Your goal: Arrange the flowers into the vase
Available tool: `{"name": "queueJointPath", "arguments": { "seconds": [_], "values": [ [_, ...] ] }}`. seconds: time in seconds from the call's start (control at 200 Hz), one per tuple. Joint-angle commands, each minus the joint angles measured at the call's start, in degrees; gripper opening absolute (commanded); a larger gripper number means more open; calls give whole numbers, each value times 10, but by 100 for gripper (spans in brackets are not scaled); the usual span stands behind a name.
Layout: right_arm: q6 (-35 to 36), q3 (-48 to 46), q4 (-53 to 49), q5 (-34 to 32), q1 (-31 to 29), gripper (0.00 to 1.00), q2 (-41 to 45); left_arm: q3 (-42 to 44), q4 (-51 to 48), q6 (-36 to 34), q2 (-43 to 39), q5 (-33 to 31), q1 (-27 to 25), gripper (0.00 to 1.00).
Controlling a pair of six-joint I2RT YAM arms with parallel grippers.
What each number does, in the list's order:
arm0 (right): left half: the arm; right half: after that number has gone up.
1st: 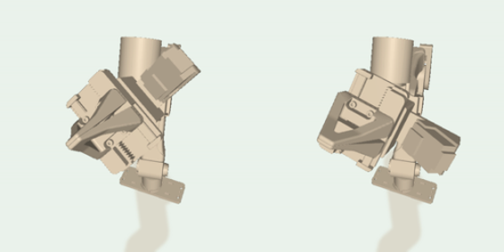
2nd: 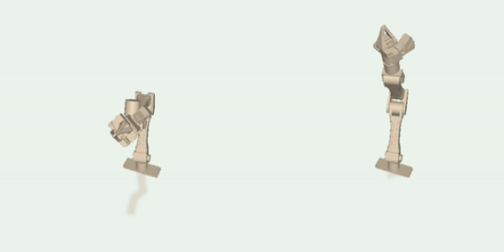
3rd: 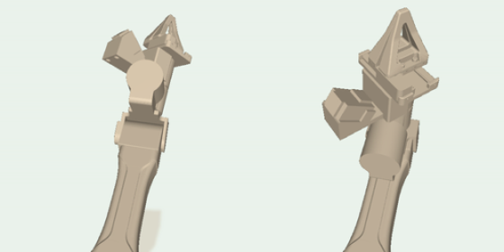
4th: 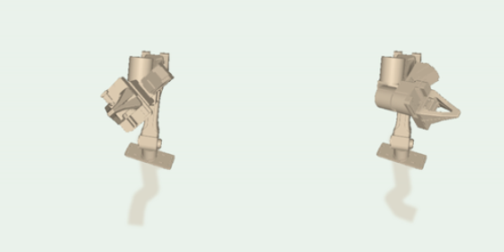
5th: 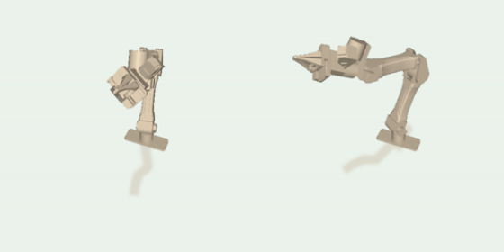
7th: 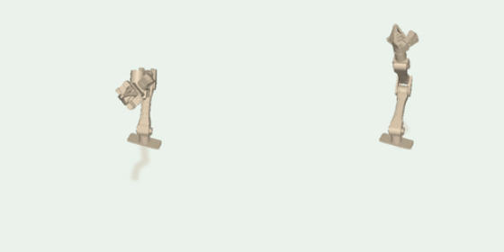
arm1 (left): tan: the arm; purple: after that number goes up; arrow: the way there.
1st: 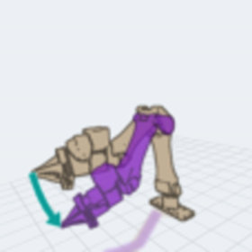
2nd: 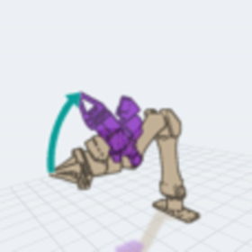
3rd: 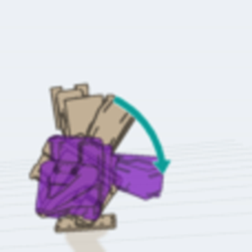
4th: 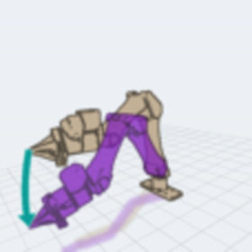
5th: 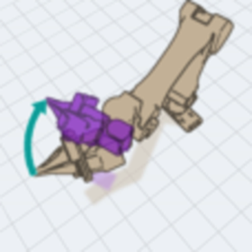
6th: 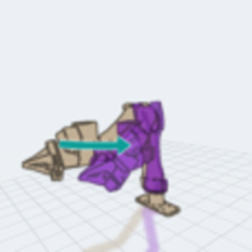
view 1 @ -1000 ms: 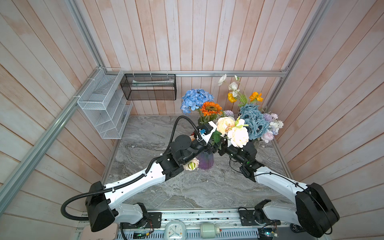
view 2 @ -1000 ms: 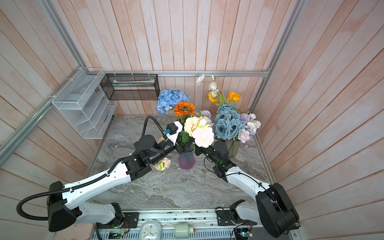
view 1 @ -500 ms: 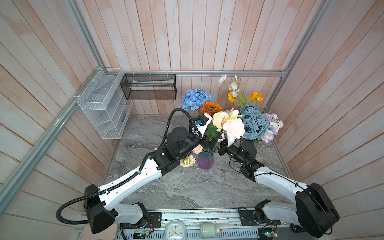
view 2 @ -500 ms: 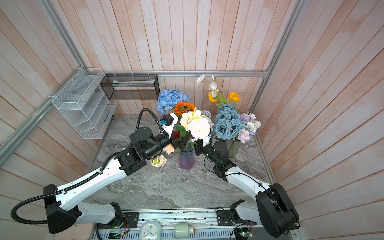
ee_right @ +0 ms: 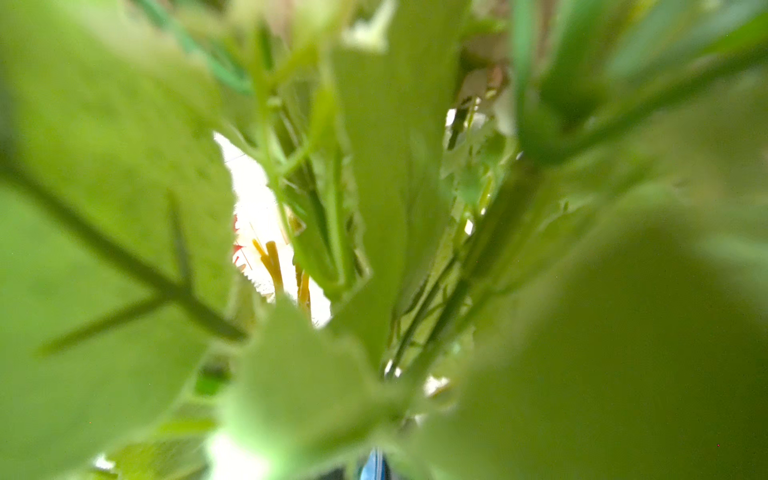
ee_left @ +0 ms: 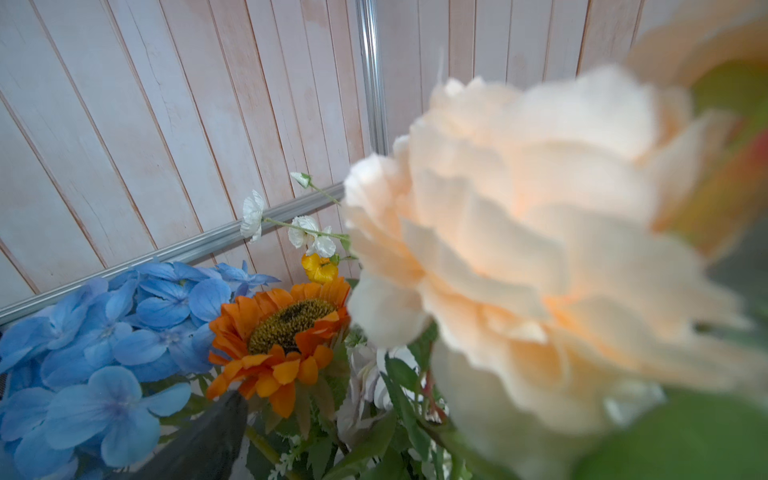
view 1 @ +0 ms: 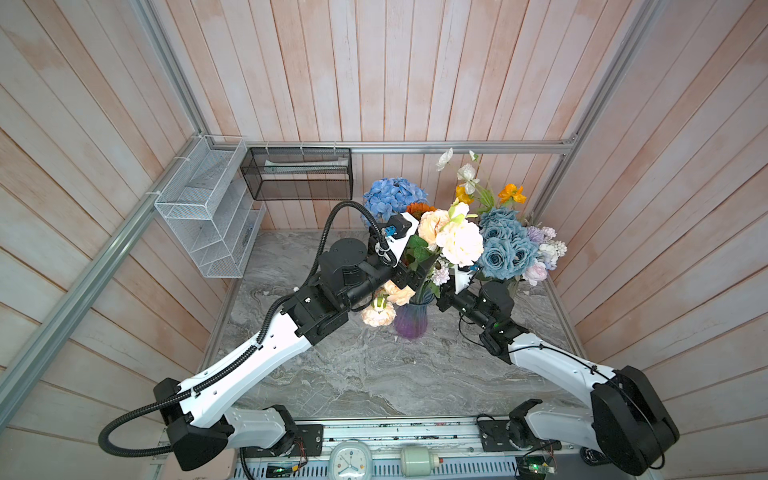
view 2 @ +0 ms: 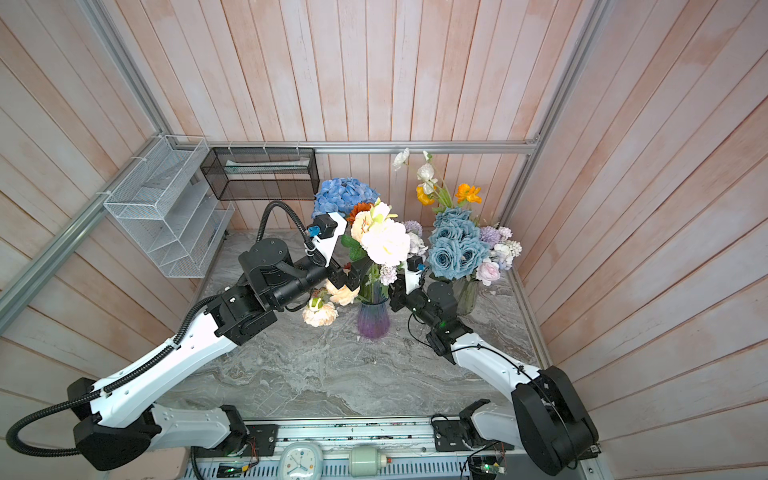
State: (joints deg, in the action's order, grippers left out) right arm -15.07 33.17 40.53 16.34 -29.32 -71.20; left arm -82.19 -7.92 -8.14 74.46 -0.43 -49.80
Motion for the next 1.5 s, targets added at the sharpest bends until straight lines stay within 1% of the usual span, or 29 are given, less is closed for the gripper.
{"name": "queueJointPath", "arguments": {
  "seconds": [0.0, 0.04, 0.145, 0.285, 0.43, 0.58, 0.625, 0.68, 0.82, 0.995, 1.08, 1.205, 1.27, 1.4, 1.495],
  "values": [
    [-3, -3, -56, 5, -3, 15, -15, -26, -53, 8, 11, 17, 14, 100],
    [-4, -3, -56, 5, -3, 15, -15, -29, -60, 13, 16, 18, 19, 100],
    [-5, -7, -58, 4, -3, 15, -11, -29, -74, 8, 23, 26, 23, 93],
    [-5, -13, -59, 0, -3, 15, -8, -42, -101, -13, 35, 29, 28, 93],
    [-8, -13, -55, 1, -3, 15, -10, -93, -170, -20, 73, 49, 33, 93],
    [-9, -17, -50, 2, -4, 15, -9, -100, -186, -11, 75, 47, 33, 93],
    [-9, -19, -49, 1, -4, 15, -8, -102, -189, -8, 72, 43, 33, 95],
    [-8, -19, -49, 1, -3, 15, -7, -105, -192, -5, 71, 38, 33, 100],
    [-3, -16, -58, 2, -3, 17, -4, -123, -208, -5, 71, 23, 34, 100],
    [-5, -13, -66, -3, -3, 17, -4, -185, -301, -9, 90, 0, 33, 100],
    [-5, -8, -78, 0, -4, 18, -5, -223, -370, -6, 107, 1, 33, 100],
    [0, -10, -83, 0, -3, 18, -1, -277, -474, 0, 138, 19, 34, 100],
    [3, -9, -88, -2, -4, 18, -1, -285, -495, 0, 142, 25, 34, 100],
    [13, -2, -107, -5, -3, 19, 5, -289, -505, 1, 135, 49, 34, 100],
    [20, 1, -121, -6, -3, 20, 12, -314, -528, 0, 138, 63, 34, 100]
  ]
}}
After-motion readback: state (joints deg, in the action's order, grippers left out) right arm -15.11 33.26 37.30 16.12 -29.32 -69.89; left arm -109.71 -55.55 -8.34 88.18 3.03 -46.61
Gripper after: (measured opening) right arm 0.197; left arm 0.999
